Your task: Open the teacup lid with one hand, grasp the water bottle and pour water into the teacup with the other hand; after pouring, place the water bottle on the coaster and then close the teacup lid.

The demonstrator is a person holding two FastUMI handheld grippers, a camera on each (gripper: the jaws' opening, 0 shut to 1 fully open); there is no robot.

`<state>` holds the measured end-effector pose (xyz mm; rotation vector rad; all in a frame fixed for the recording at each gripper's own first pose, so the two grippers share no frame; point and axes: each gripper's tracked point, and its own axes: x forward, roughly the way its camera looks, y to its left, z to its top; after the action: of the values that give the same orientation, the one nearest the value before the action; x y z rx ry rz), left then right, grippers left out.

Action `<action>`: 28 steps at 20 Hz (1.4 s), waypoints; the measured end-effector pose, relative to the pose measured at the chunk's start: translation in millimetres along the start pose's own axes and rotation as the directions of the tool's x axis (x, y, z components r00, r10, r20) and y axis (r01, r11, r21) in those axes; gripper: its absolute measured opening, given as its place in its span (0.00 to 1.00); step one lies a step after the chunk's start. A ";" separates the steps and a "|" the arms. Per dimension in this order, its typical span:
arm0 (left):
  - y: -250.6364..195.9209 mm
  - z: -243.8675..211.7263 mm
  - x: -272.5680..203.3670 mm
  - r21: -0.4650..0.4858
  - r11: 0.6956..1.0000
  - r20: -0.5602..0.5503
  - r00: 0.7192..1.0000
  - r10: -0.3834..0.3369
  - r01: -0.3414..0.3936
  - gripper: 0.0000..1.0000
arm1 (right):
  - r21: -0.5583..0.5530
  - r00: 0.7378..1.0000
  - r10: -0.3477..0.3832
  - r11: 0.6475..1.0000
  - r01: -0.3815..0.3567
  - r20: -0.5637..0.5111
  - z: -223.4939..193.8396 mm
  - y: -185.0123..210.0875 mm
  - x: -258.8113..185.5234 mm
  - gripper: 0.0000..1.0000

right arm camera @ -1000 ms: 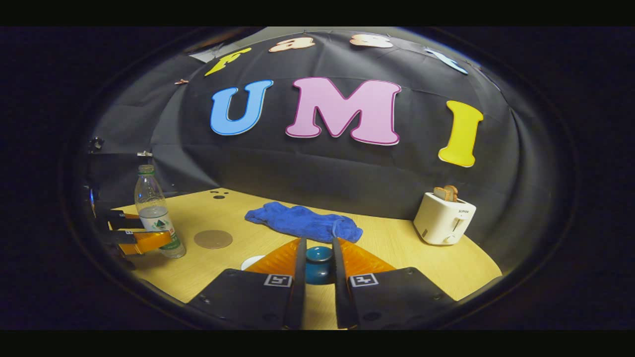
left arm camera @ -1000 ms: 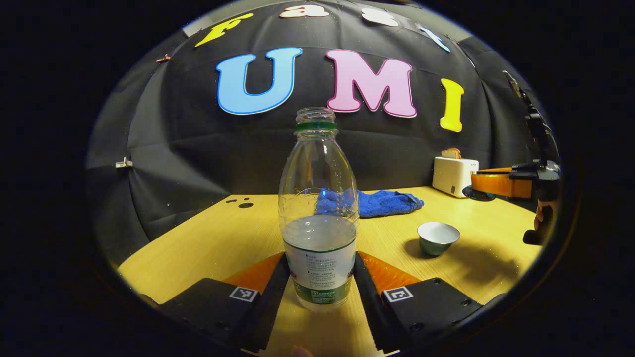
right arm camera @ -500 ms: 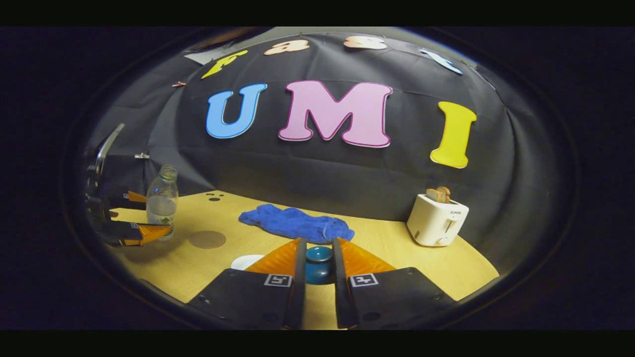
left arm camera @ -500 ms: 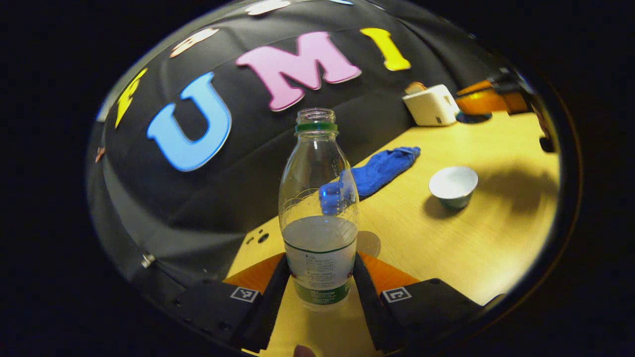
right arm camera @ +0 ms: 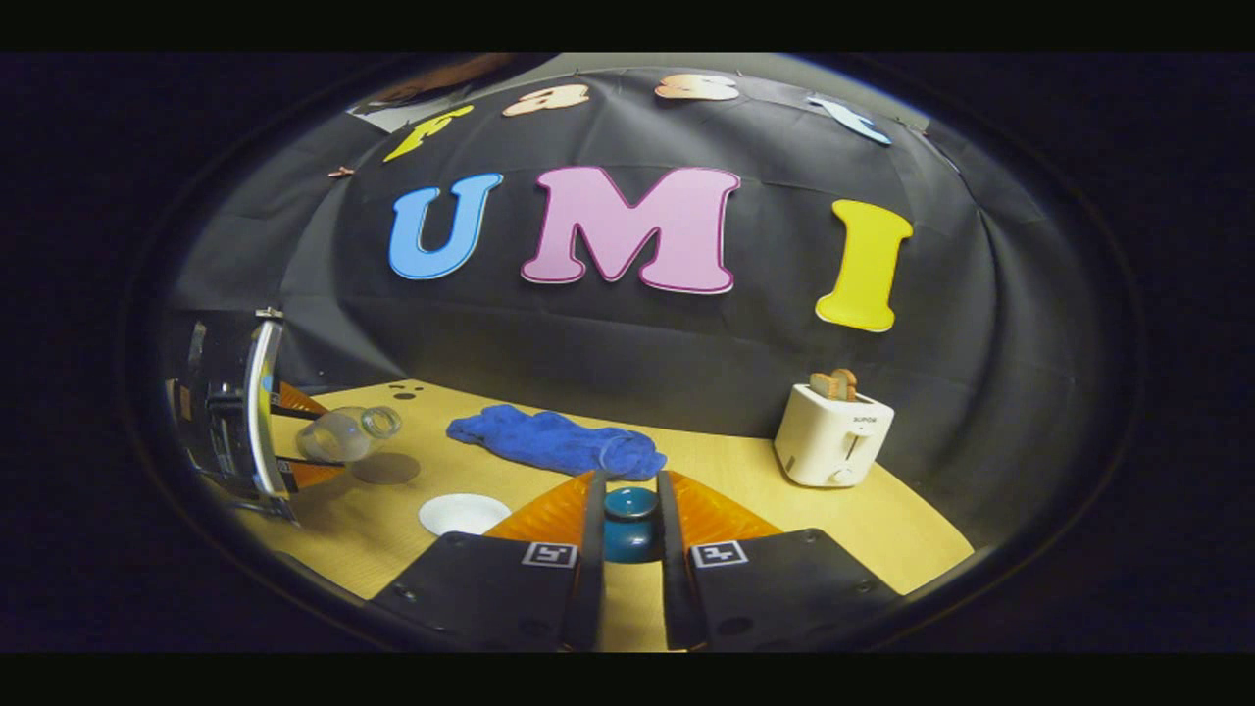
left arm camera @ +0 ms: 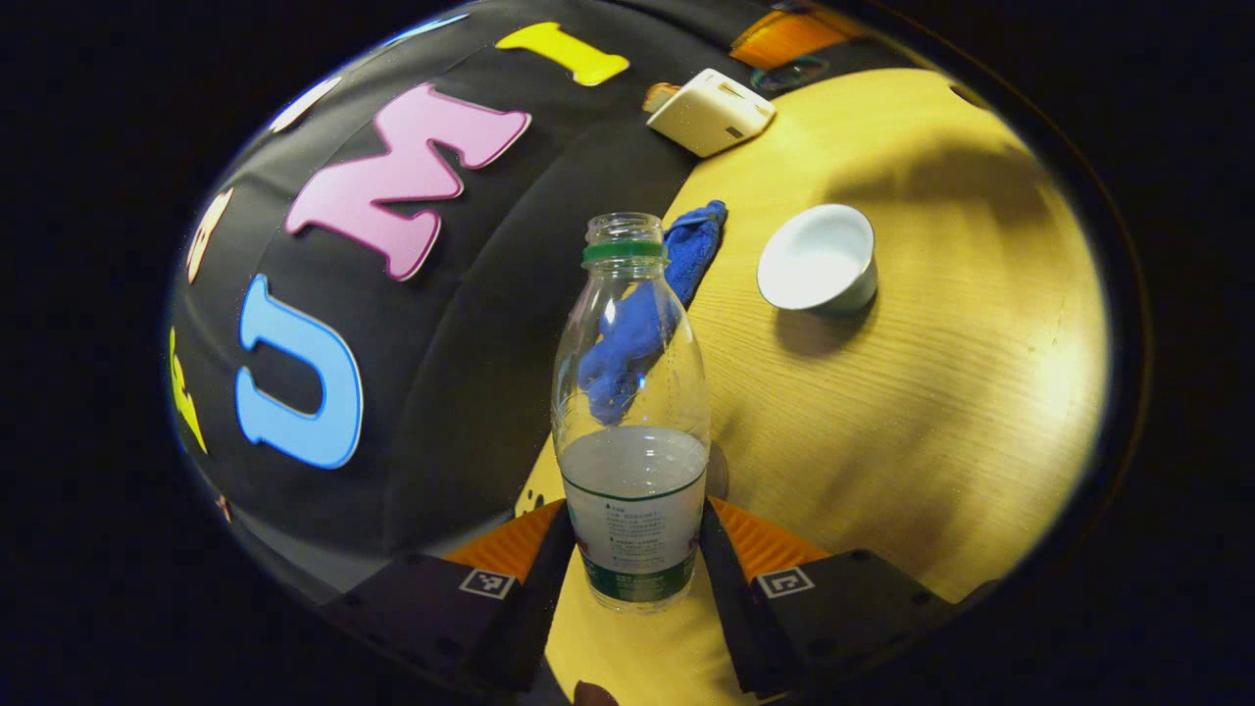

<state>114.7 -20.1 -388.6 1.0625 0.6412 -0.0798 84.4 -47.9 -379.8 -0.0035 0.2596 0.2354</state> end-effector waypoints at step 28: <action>23.3 21.9 12.2 0.567 0.823 -0.065 0.994 0.091 -0.038 0.74 | 0.005 1.000 0.002 1.000 -0.002 0.002 -18.7 -29.1 -20.6 0.32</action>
<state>142.9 -23.8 -369.6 1.6737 0.6792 -0.1720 67.1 -81.6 -393.5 0.0017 0.2579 0.2369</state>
